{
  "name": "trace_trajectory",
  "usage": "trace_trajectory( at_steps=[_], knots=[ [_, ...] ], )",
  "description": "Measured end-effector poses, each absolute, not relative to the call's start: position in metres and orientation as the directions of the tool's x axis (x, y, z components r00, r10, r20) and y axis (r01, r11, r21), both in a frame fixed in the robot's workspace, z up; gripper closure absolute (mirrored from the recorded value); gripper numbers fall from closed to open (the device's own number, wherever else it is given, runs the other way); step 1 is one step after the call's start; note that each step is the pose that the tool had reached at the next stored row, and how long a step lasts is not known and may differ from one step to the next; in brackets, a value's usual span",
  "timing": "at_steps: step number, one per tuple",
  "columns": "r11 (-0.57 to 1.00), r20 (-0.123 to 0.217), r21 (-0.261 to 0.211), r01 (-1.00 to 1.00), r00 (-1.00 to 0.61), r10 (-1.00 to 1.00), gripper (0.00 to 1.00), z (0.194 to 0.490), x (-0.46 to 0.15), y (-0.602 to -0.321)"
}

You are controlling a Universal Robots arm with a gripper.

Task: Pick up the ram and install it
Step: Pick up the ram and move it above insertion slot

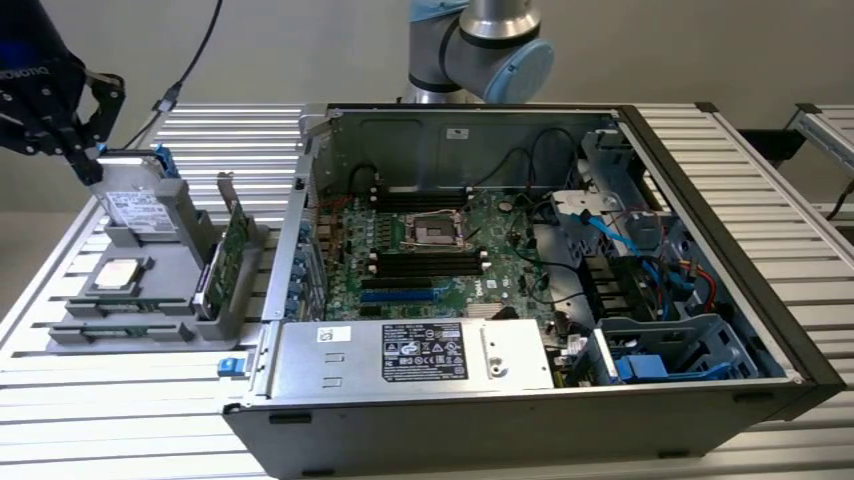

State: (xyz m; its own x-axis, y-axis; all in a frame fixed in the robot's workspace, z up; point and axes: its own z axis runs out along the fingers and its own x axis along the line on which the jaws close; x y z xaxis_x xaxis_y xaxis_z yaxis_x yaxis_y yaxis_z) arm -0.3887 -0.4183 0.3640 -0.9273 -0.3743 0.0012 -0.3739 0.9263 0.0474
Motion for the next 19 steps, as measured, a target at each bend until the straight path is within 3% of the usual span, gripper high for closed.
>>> trace_trajectory(
  at_steps=[19],
  knots=[
    [0.743,0.001,0.047,-0.667,-0.744,-0.668,0.90,0.3574,-0.3887,-0.4183]
  ],
)
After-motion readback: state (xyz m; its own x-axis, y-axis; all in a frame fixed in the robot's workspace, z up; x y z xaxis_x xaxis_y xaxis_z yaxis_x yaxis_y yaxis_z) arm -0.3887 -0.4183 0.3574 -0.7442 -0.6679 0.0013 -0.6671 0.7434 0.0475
